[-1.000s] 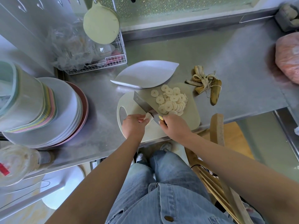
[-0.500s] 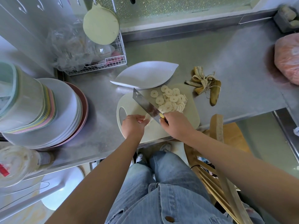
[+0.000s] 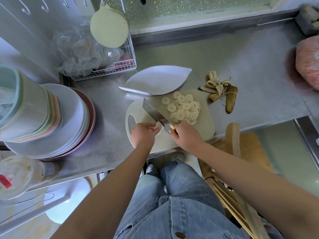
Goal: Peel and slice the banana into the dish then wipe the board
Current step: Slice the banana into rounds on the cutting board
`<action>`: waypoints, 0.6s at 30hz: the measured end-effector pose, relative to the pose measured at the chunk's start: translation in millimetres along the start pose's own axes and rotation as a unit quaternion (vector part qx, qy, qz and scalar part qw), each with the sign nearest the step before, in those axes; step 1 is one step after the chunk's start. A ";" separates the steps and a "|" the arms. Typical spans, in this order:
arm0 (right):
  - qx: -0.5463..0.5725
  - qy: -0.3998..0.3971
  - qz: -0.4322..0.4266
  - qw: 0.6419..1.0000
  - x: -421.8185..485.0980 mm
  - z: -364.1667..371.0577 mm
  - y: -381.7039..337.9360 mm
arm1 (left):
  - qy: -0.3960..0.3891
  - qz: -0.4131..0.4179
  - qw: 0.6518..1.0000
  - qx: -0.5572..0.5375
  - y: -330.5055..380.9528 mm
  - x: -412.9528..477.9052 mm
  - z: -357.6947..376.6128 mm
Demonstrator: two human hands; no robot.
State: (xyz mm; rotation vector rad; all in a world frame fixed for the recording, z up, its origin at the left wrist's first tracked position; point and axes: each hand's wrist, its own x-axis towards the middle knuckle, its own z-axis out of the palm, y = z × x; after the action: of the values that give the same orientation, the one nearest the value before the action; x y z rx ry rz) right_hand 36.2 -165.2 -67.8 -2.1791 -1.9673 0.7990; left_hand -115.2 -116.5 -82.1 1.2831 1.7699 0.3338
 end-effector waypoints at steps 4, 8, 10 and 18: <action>0.002 0.026 -0.013 1.000 -0.8 -9.5 -2.3 | -0.005 -0.005 1.000 -0.001 0.6 1.7 0.7; -0.008 0.026 -0.028 0.999 -0.9 -21.1 -6.4 | -0.010 -0.010 1.000 -0.002 -0.8 3.1 0.8; -0.023 0.012 -0.026 0.999 -0.7 -23.4 -7.3 | -0.010 -0.009 1.000 -0.001 -1.4 2.9 0.5; -0.030 -0.008 -0.014 0.999 -2.7 -20.8 -8.8 | -0.007 -0.003 1.000 0.002 -0.7 2.6 1.1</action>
State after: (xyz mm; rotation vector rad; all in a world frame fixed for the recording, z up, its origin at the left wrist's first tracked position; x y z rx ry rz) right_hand 37.4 -160.8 -45.5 -2.1786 -2.0505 0.7674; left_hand -114.9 -114.9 -84.5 1.2808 1.7634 0.3172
